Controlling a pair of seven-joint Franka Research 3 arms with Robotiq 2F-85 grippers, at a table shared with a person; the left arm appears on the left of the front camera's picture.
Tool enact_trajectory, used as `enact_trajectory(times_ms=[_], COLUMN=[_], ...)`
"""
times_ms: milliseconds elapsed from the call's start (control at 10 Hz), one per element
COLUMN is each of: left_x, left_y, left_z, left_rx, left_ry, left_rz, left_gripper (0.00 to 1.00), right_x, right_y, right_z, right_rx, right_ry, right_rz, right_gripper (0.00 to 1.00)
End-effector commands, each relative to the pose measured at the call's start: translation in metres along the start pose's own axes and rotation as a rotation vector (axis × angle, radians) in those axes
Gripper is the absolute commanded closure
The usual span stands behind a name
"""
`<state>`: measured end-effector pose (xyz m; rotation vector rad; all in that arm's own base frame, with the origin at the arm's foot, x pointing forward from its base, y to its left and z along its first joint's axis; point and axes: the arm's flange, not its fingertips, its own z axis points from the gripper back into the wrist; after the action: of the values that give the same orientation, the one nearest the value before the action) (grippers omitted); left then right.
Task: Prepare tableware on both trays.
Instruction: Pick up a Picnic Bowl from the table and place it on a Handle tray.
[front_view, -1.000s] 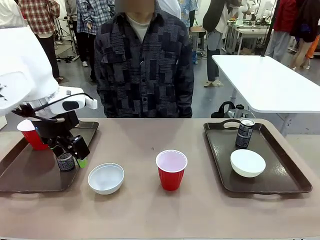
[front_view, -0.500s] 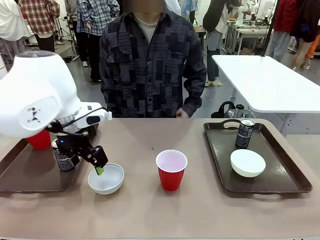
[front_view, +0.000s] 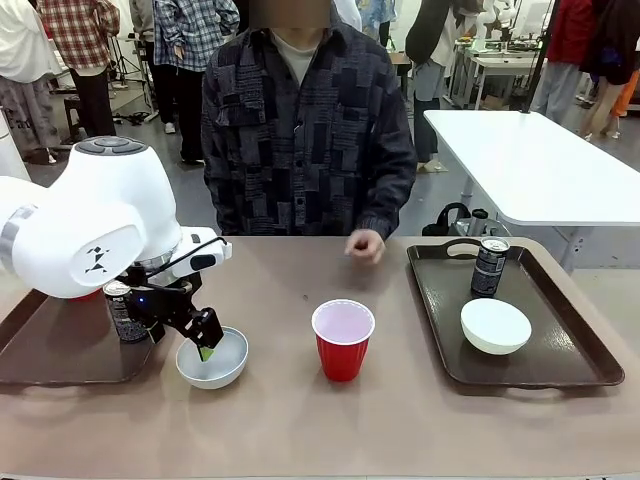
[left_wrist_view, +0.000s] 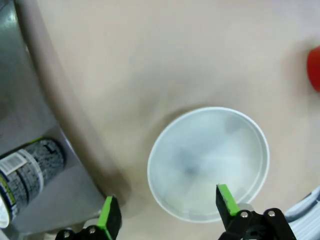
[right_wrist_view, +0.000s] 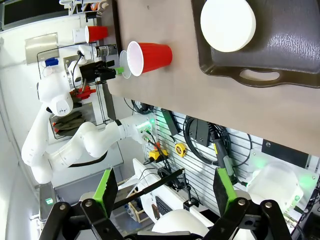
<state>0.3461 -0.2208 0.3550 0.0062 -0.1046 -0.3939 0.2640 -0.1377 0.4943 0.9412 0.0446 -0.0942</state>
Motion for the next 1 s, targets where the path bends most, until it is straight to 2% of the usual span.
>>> enact_trajectory(times_ms=[0,100,200,300,400,600,700,800,900], left_x=[-0.014,-0.012,-0.012,-0.011,-0.011,-0.011,-0.011,-0.011,-0.012], left_y=[0.008,0.011,0.012,0.013,0.013,0.012,0.012,0.012,0.013], left_z=[-0.018,-0.022,-0.025,-0.027,-0.03,-0.034,-0.033,-0.032,-0.029], left_rx=[0.004,-0.008,-0.011,-0.013,-0.012,-0.013,-0.012,-0.011,-0.014], left_ry=[-0.037,-0.035,-0.031,-0.025,-0.017,-0.006,-0.006,-0.008,-0.008], left_rz=[0.023,0.019,0.022,0.023,0.024,0.02,0.019,0.021,0.025], left_gripper=[0.0,0.34,0.54,0.89,1.0,1.0,0.89,0.97,1.0], right_x=[0.0,0.0,0.0,0.0,0.0,0.0,0.0,0.0,0.0], right_y=[0.002,0.002,0.002,0.002,0.002,0.002,0.002,0.002,0.002], right_z=[0.0,0.0,0.0,0.0,0.0,0.0,0.0,0.0,0.0], right_rx=[0.017,0.017,0.017,0.017,0.017,0.017,0.017,0.017,0.017], right_ry=[-0.001,-0.001,-0.001,-0.001,-0.001,-0.001,-0.001,-0.001,-0.001], right_rz=[0.003,0.003,0.003,0.003,0.003,0.003,0.003,0.003,0.003], right_gripper=[0.0,0.0,0.0,0.0,0.0,0.0,0.0,0.0,0.0])
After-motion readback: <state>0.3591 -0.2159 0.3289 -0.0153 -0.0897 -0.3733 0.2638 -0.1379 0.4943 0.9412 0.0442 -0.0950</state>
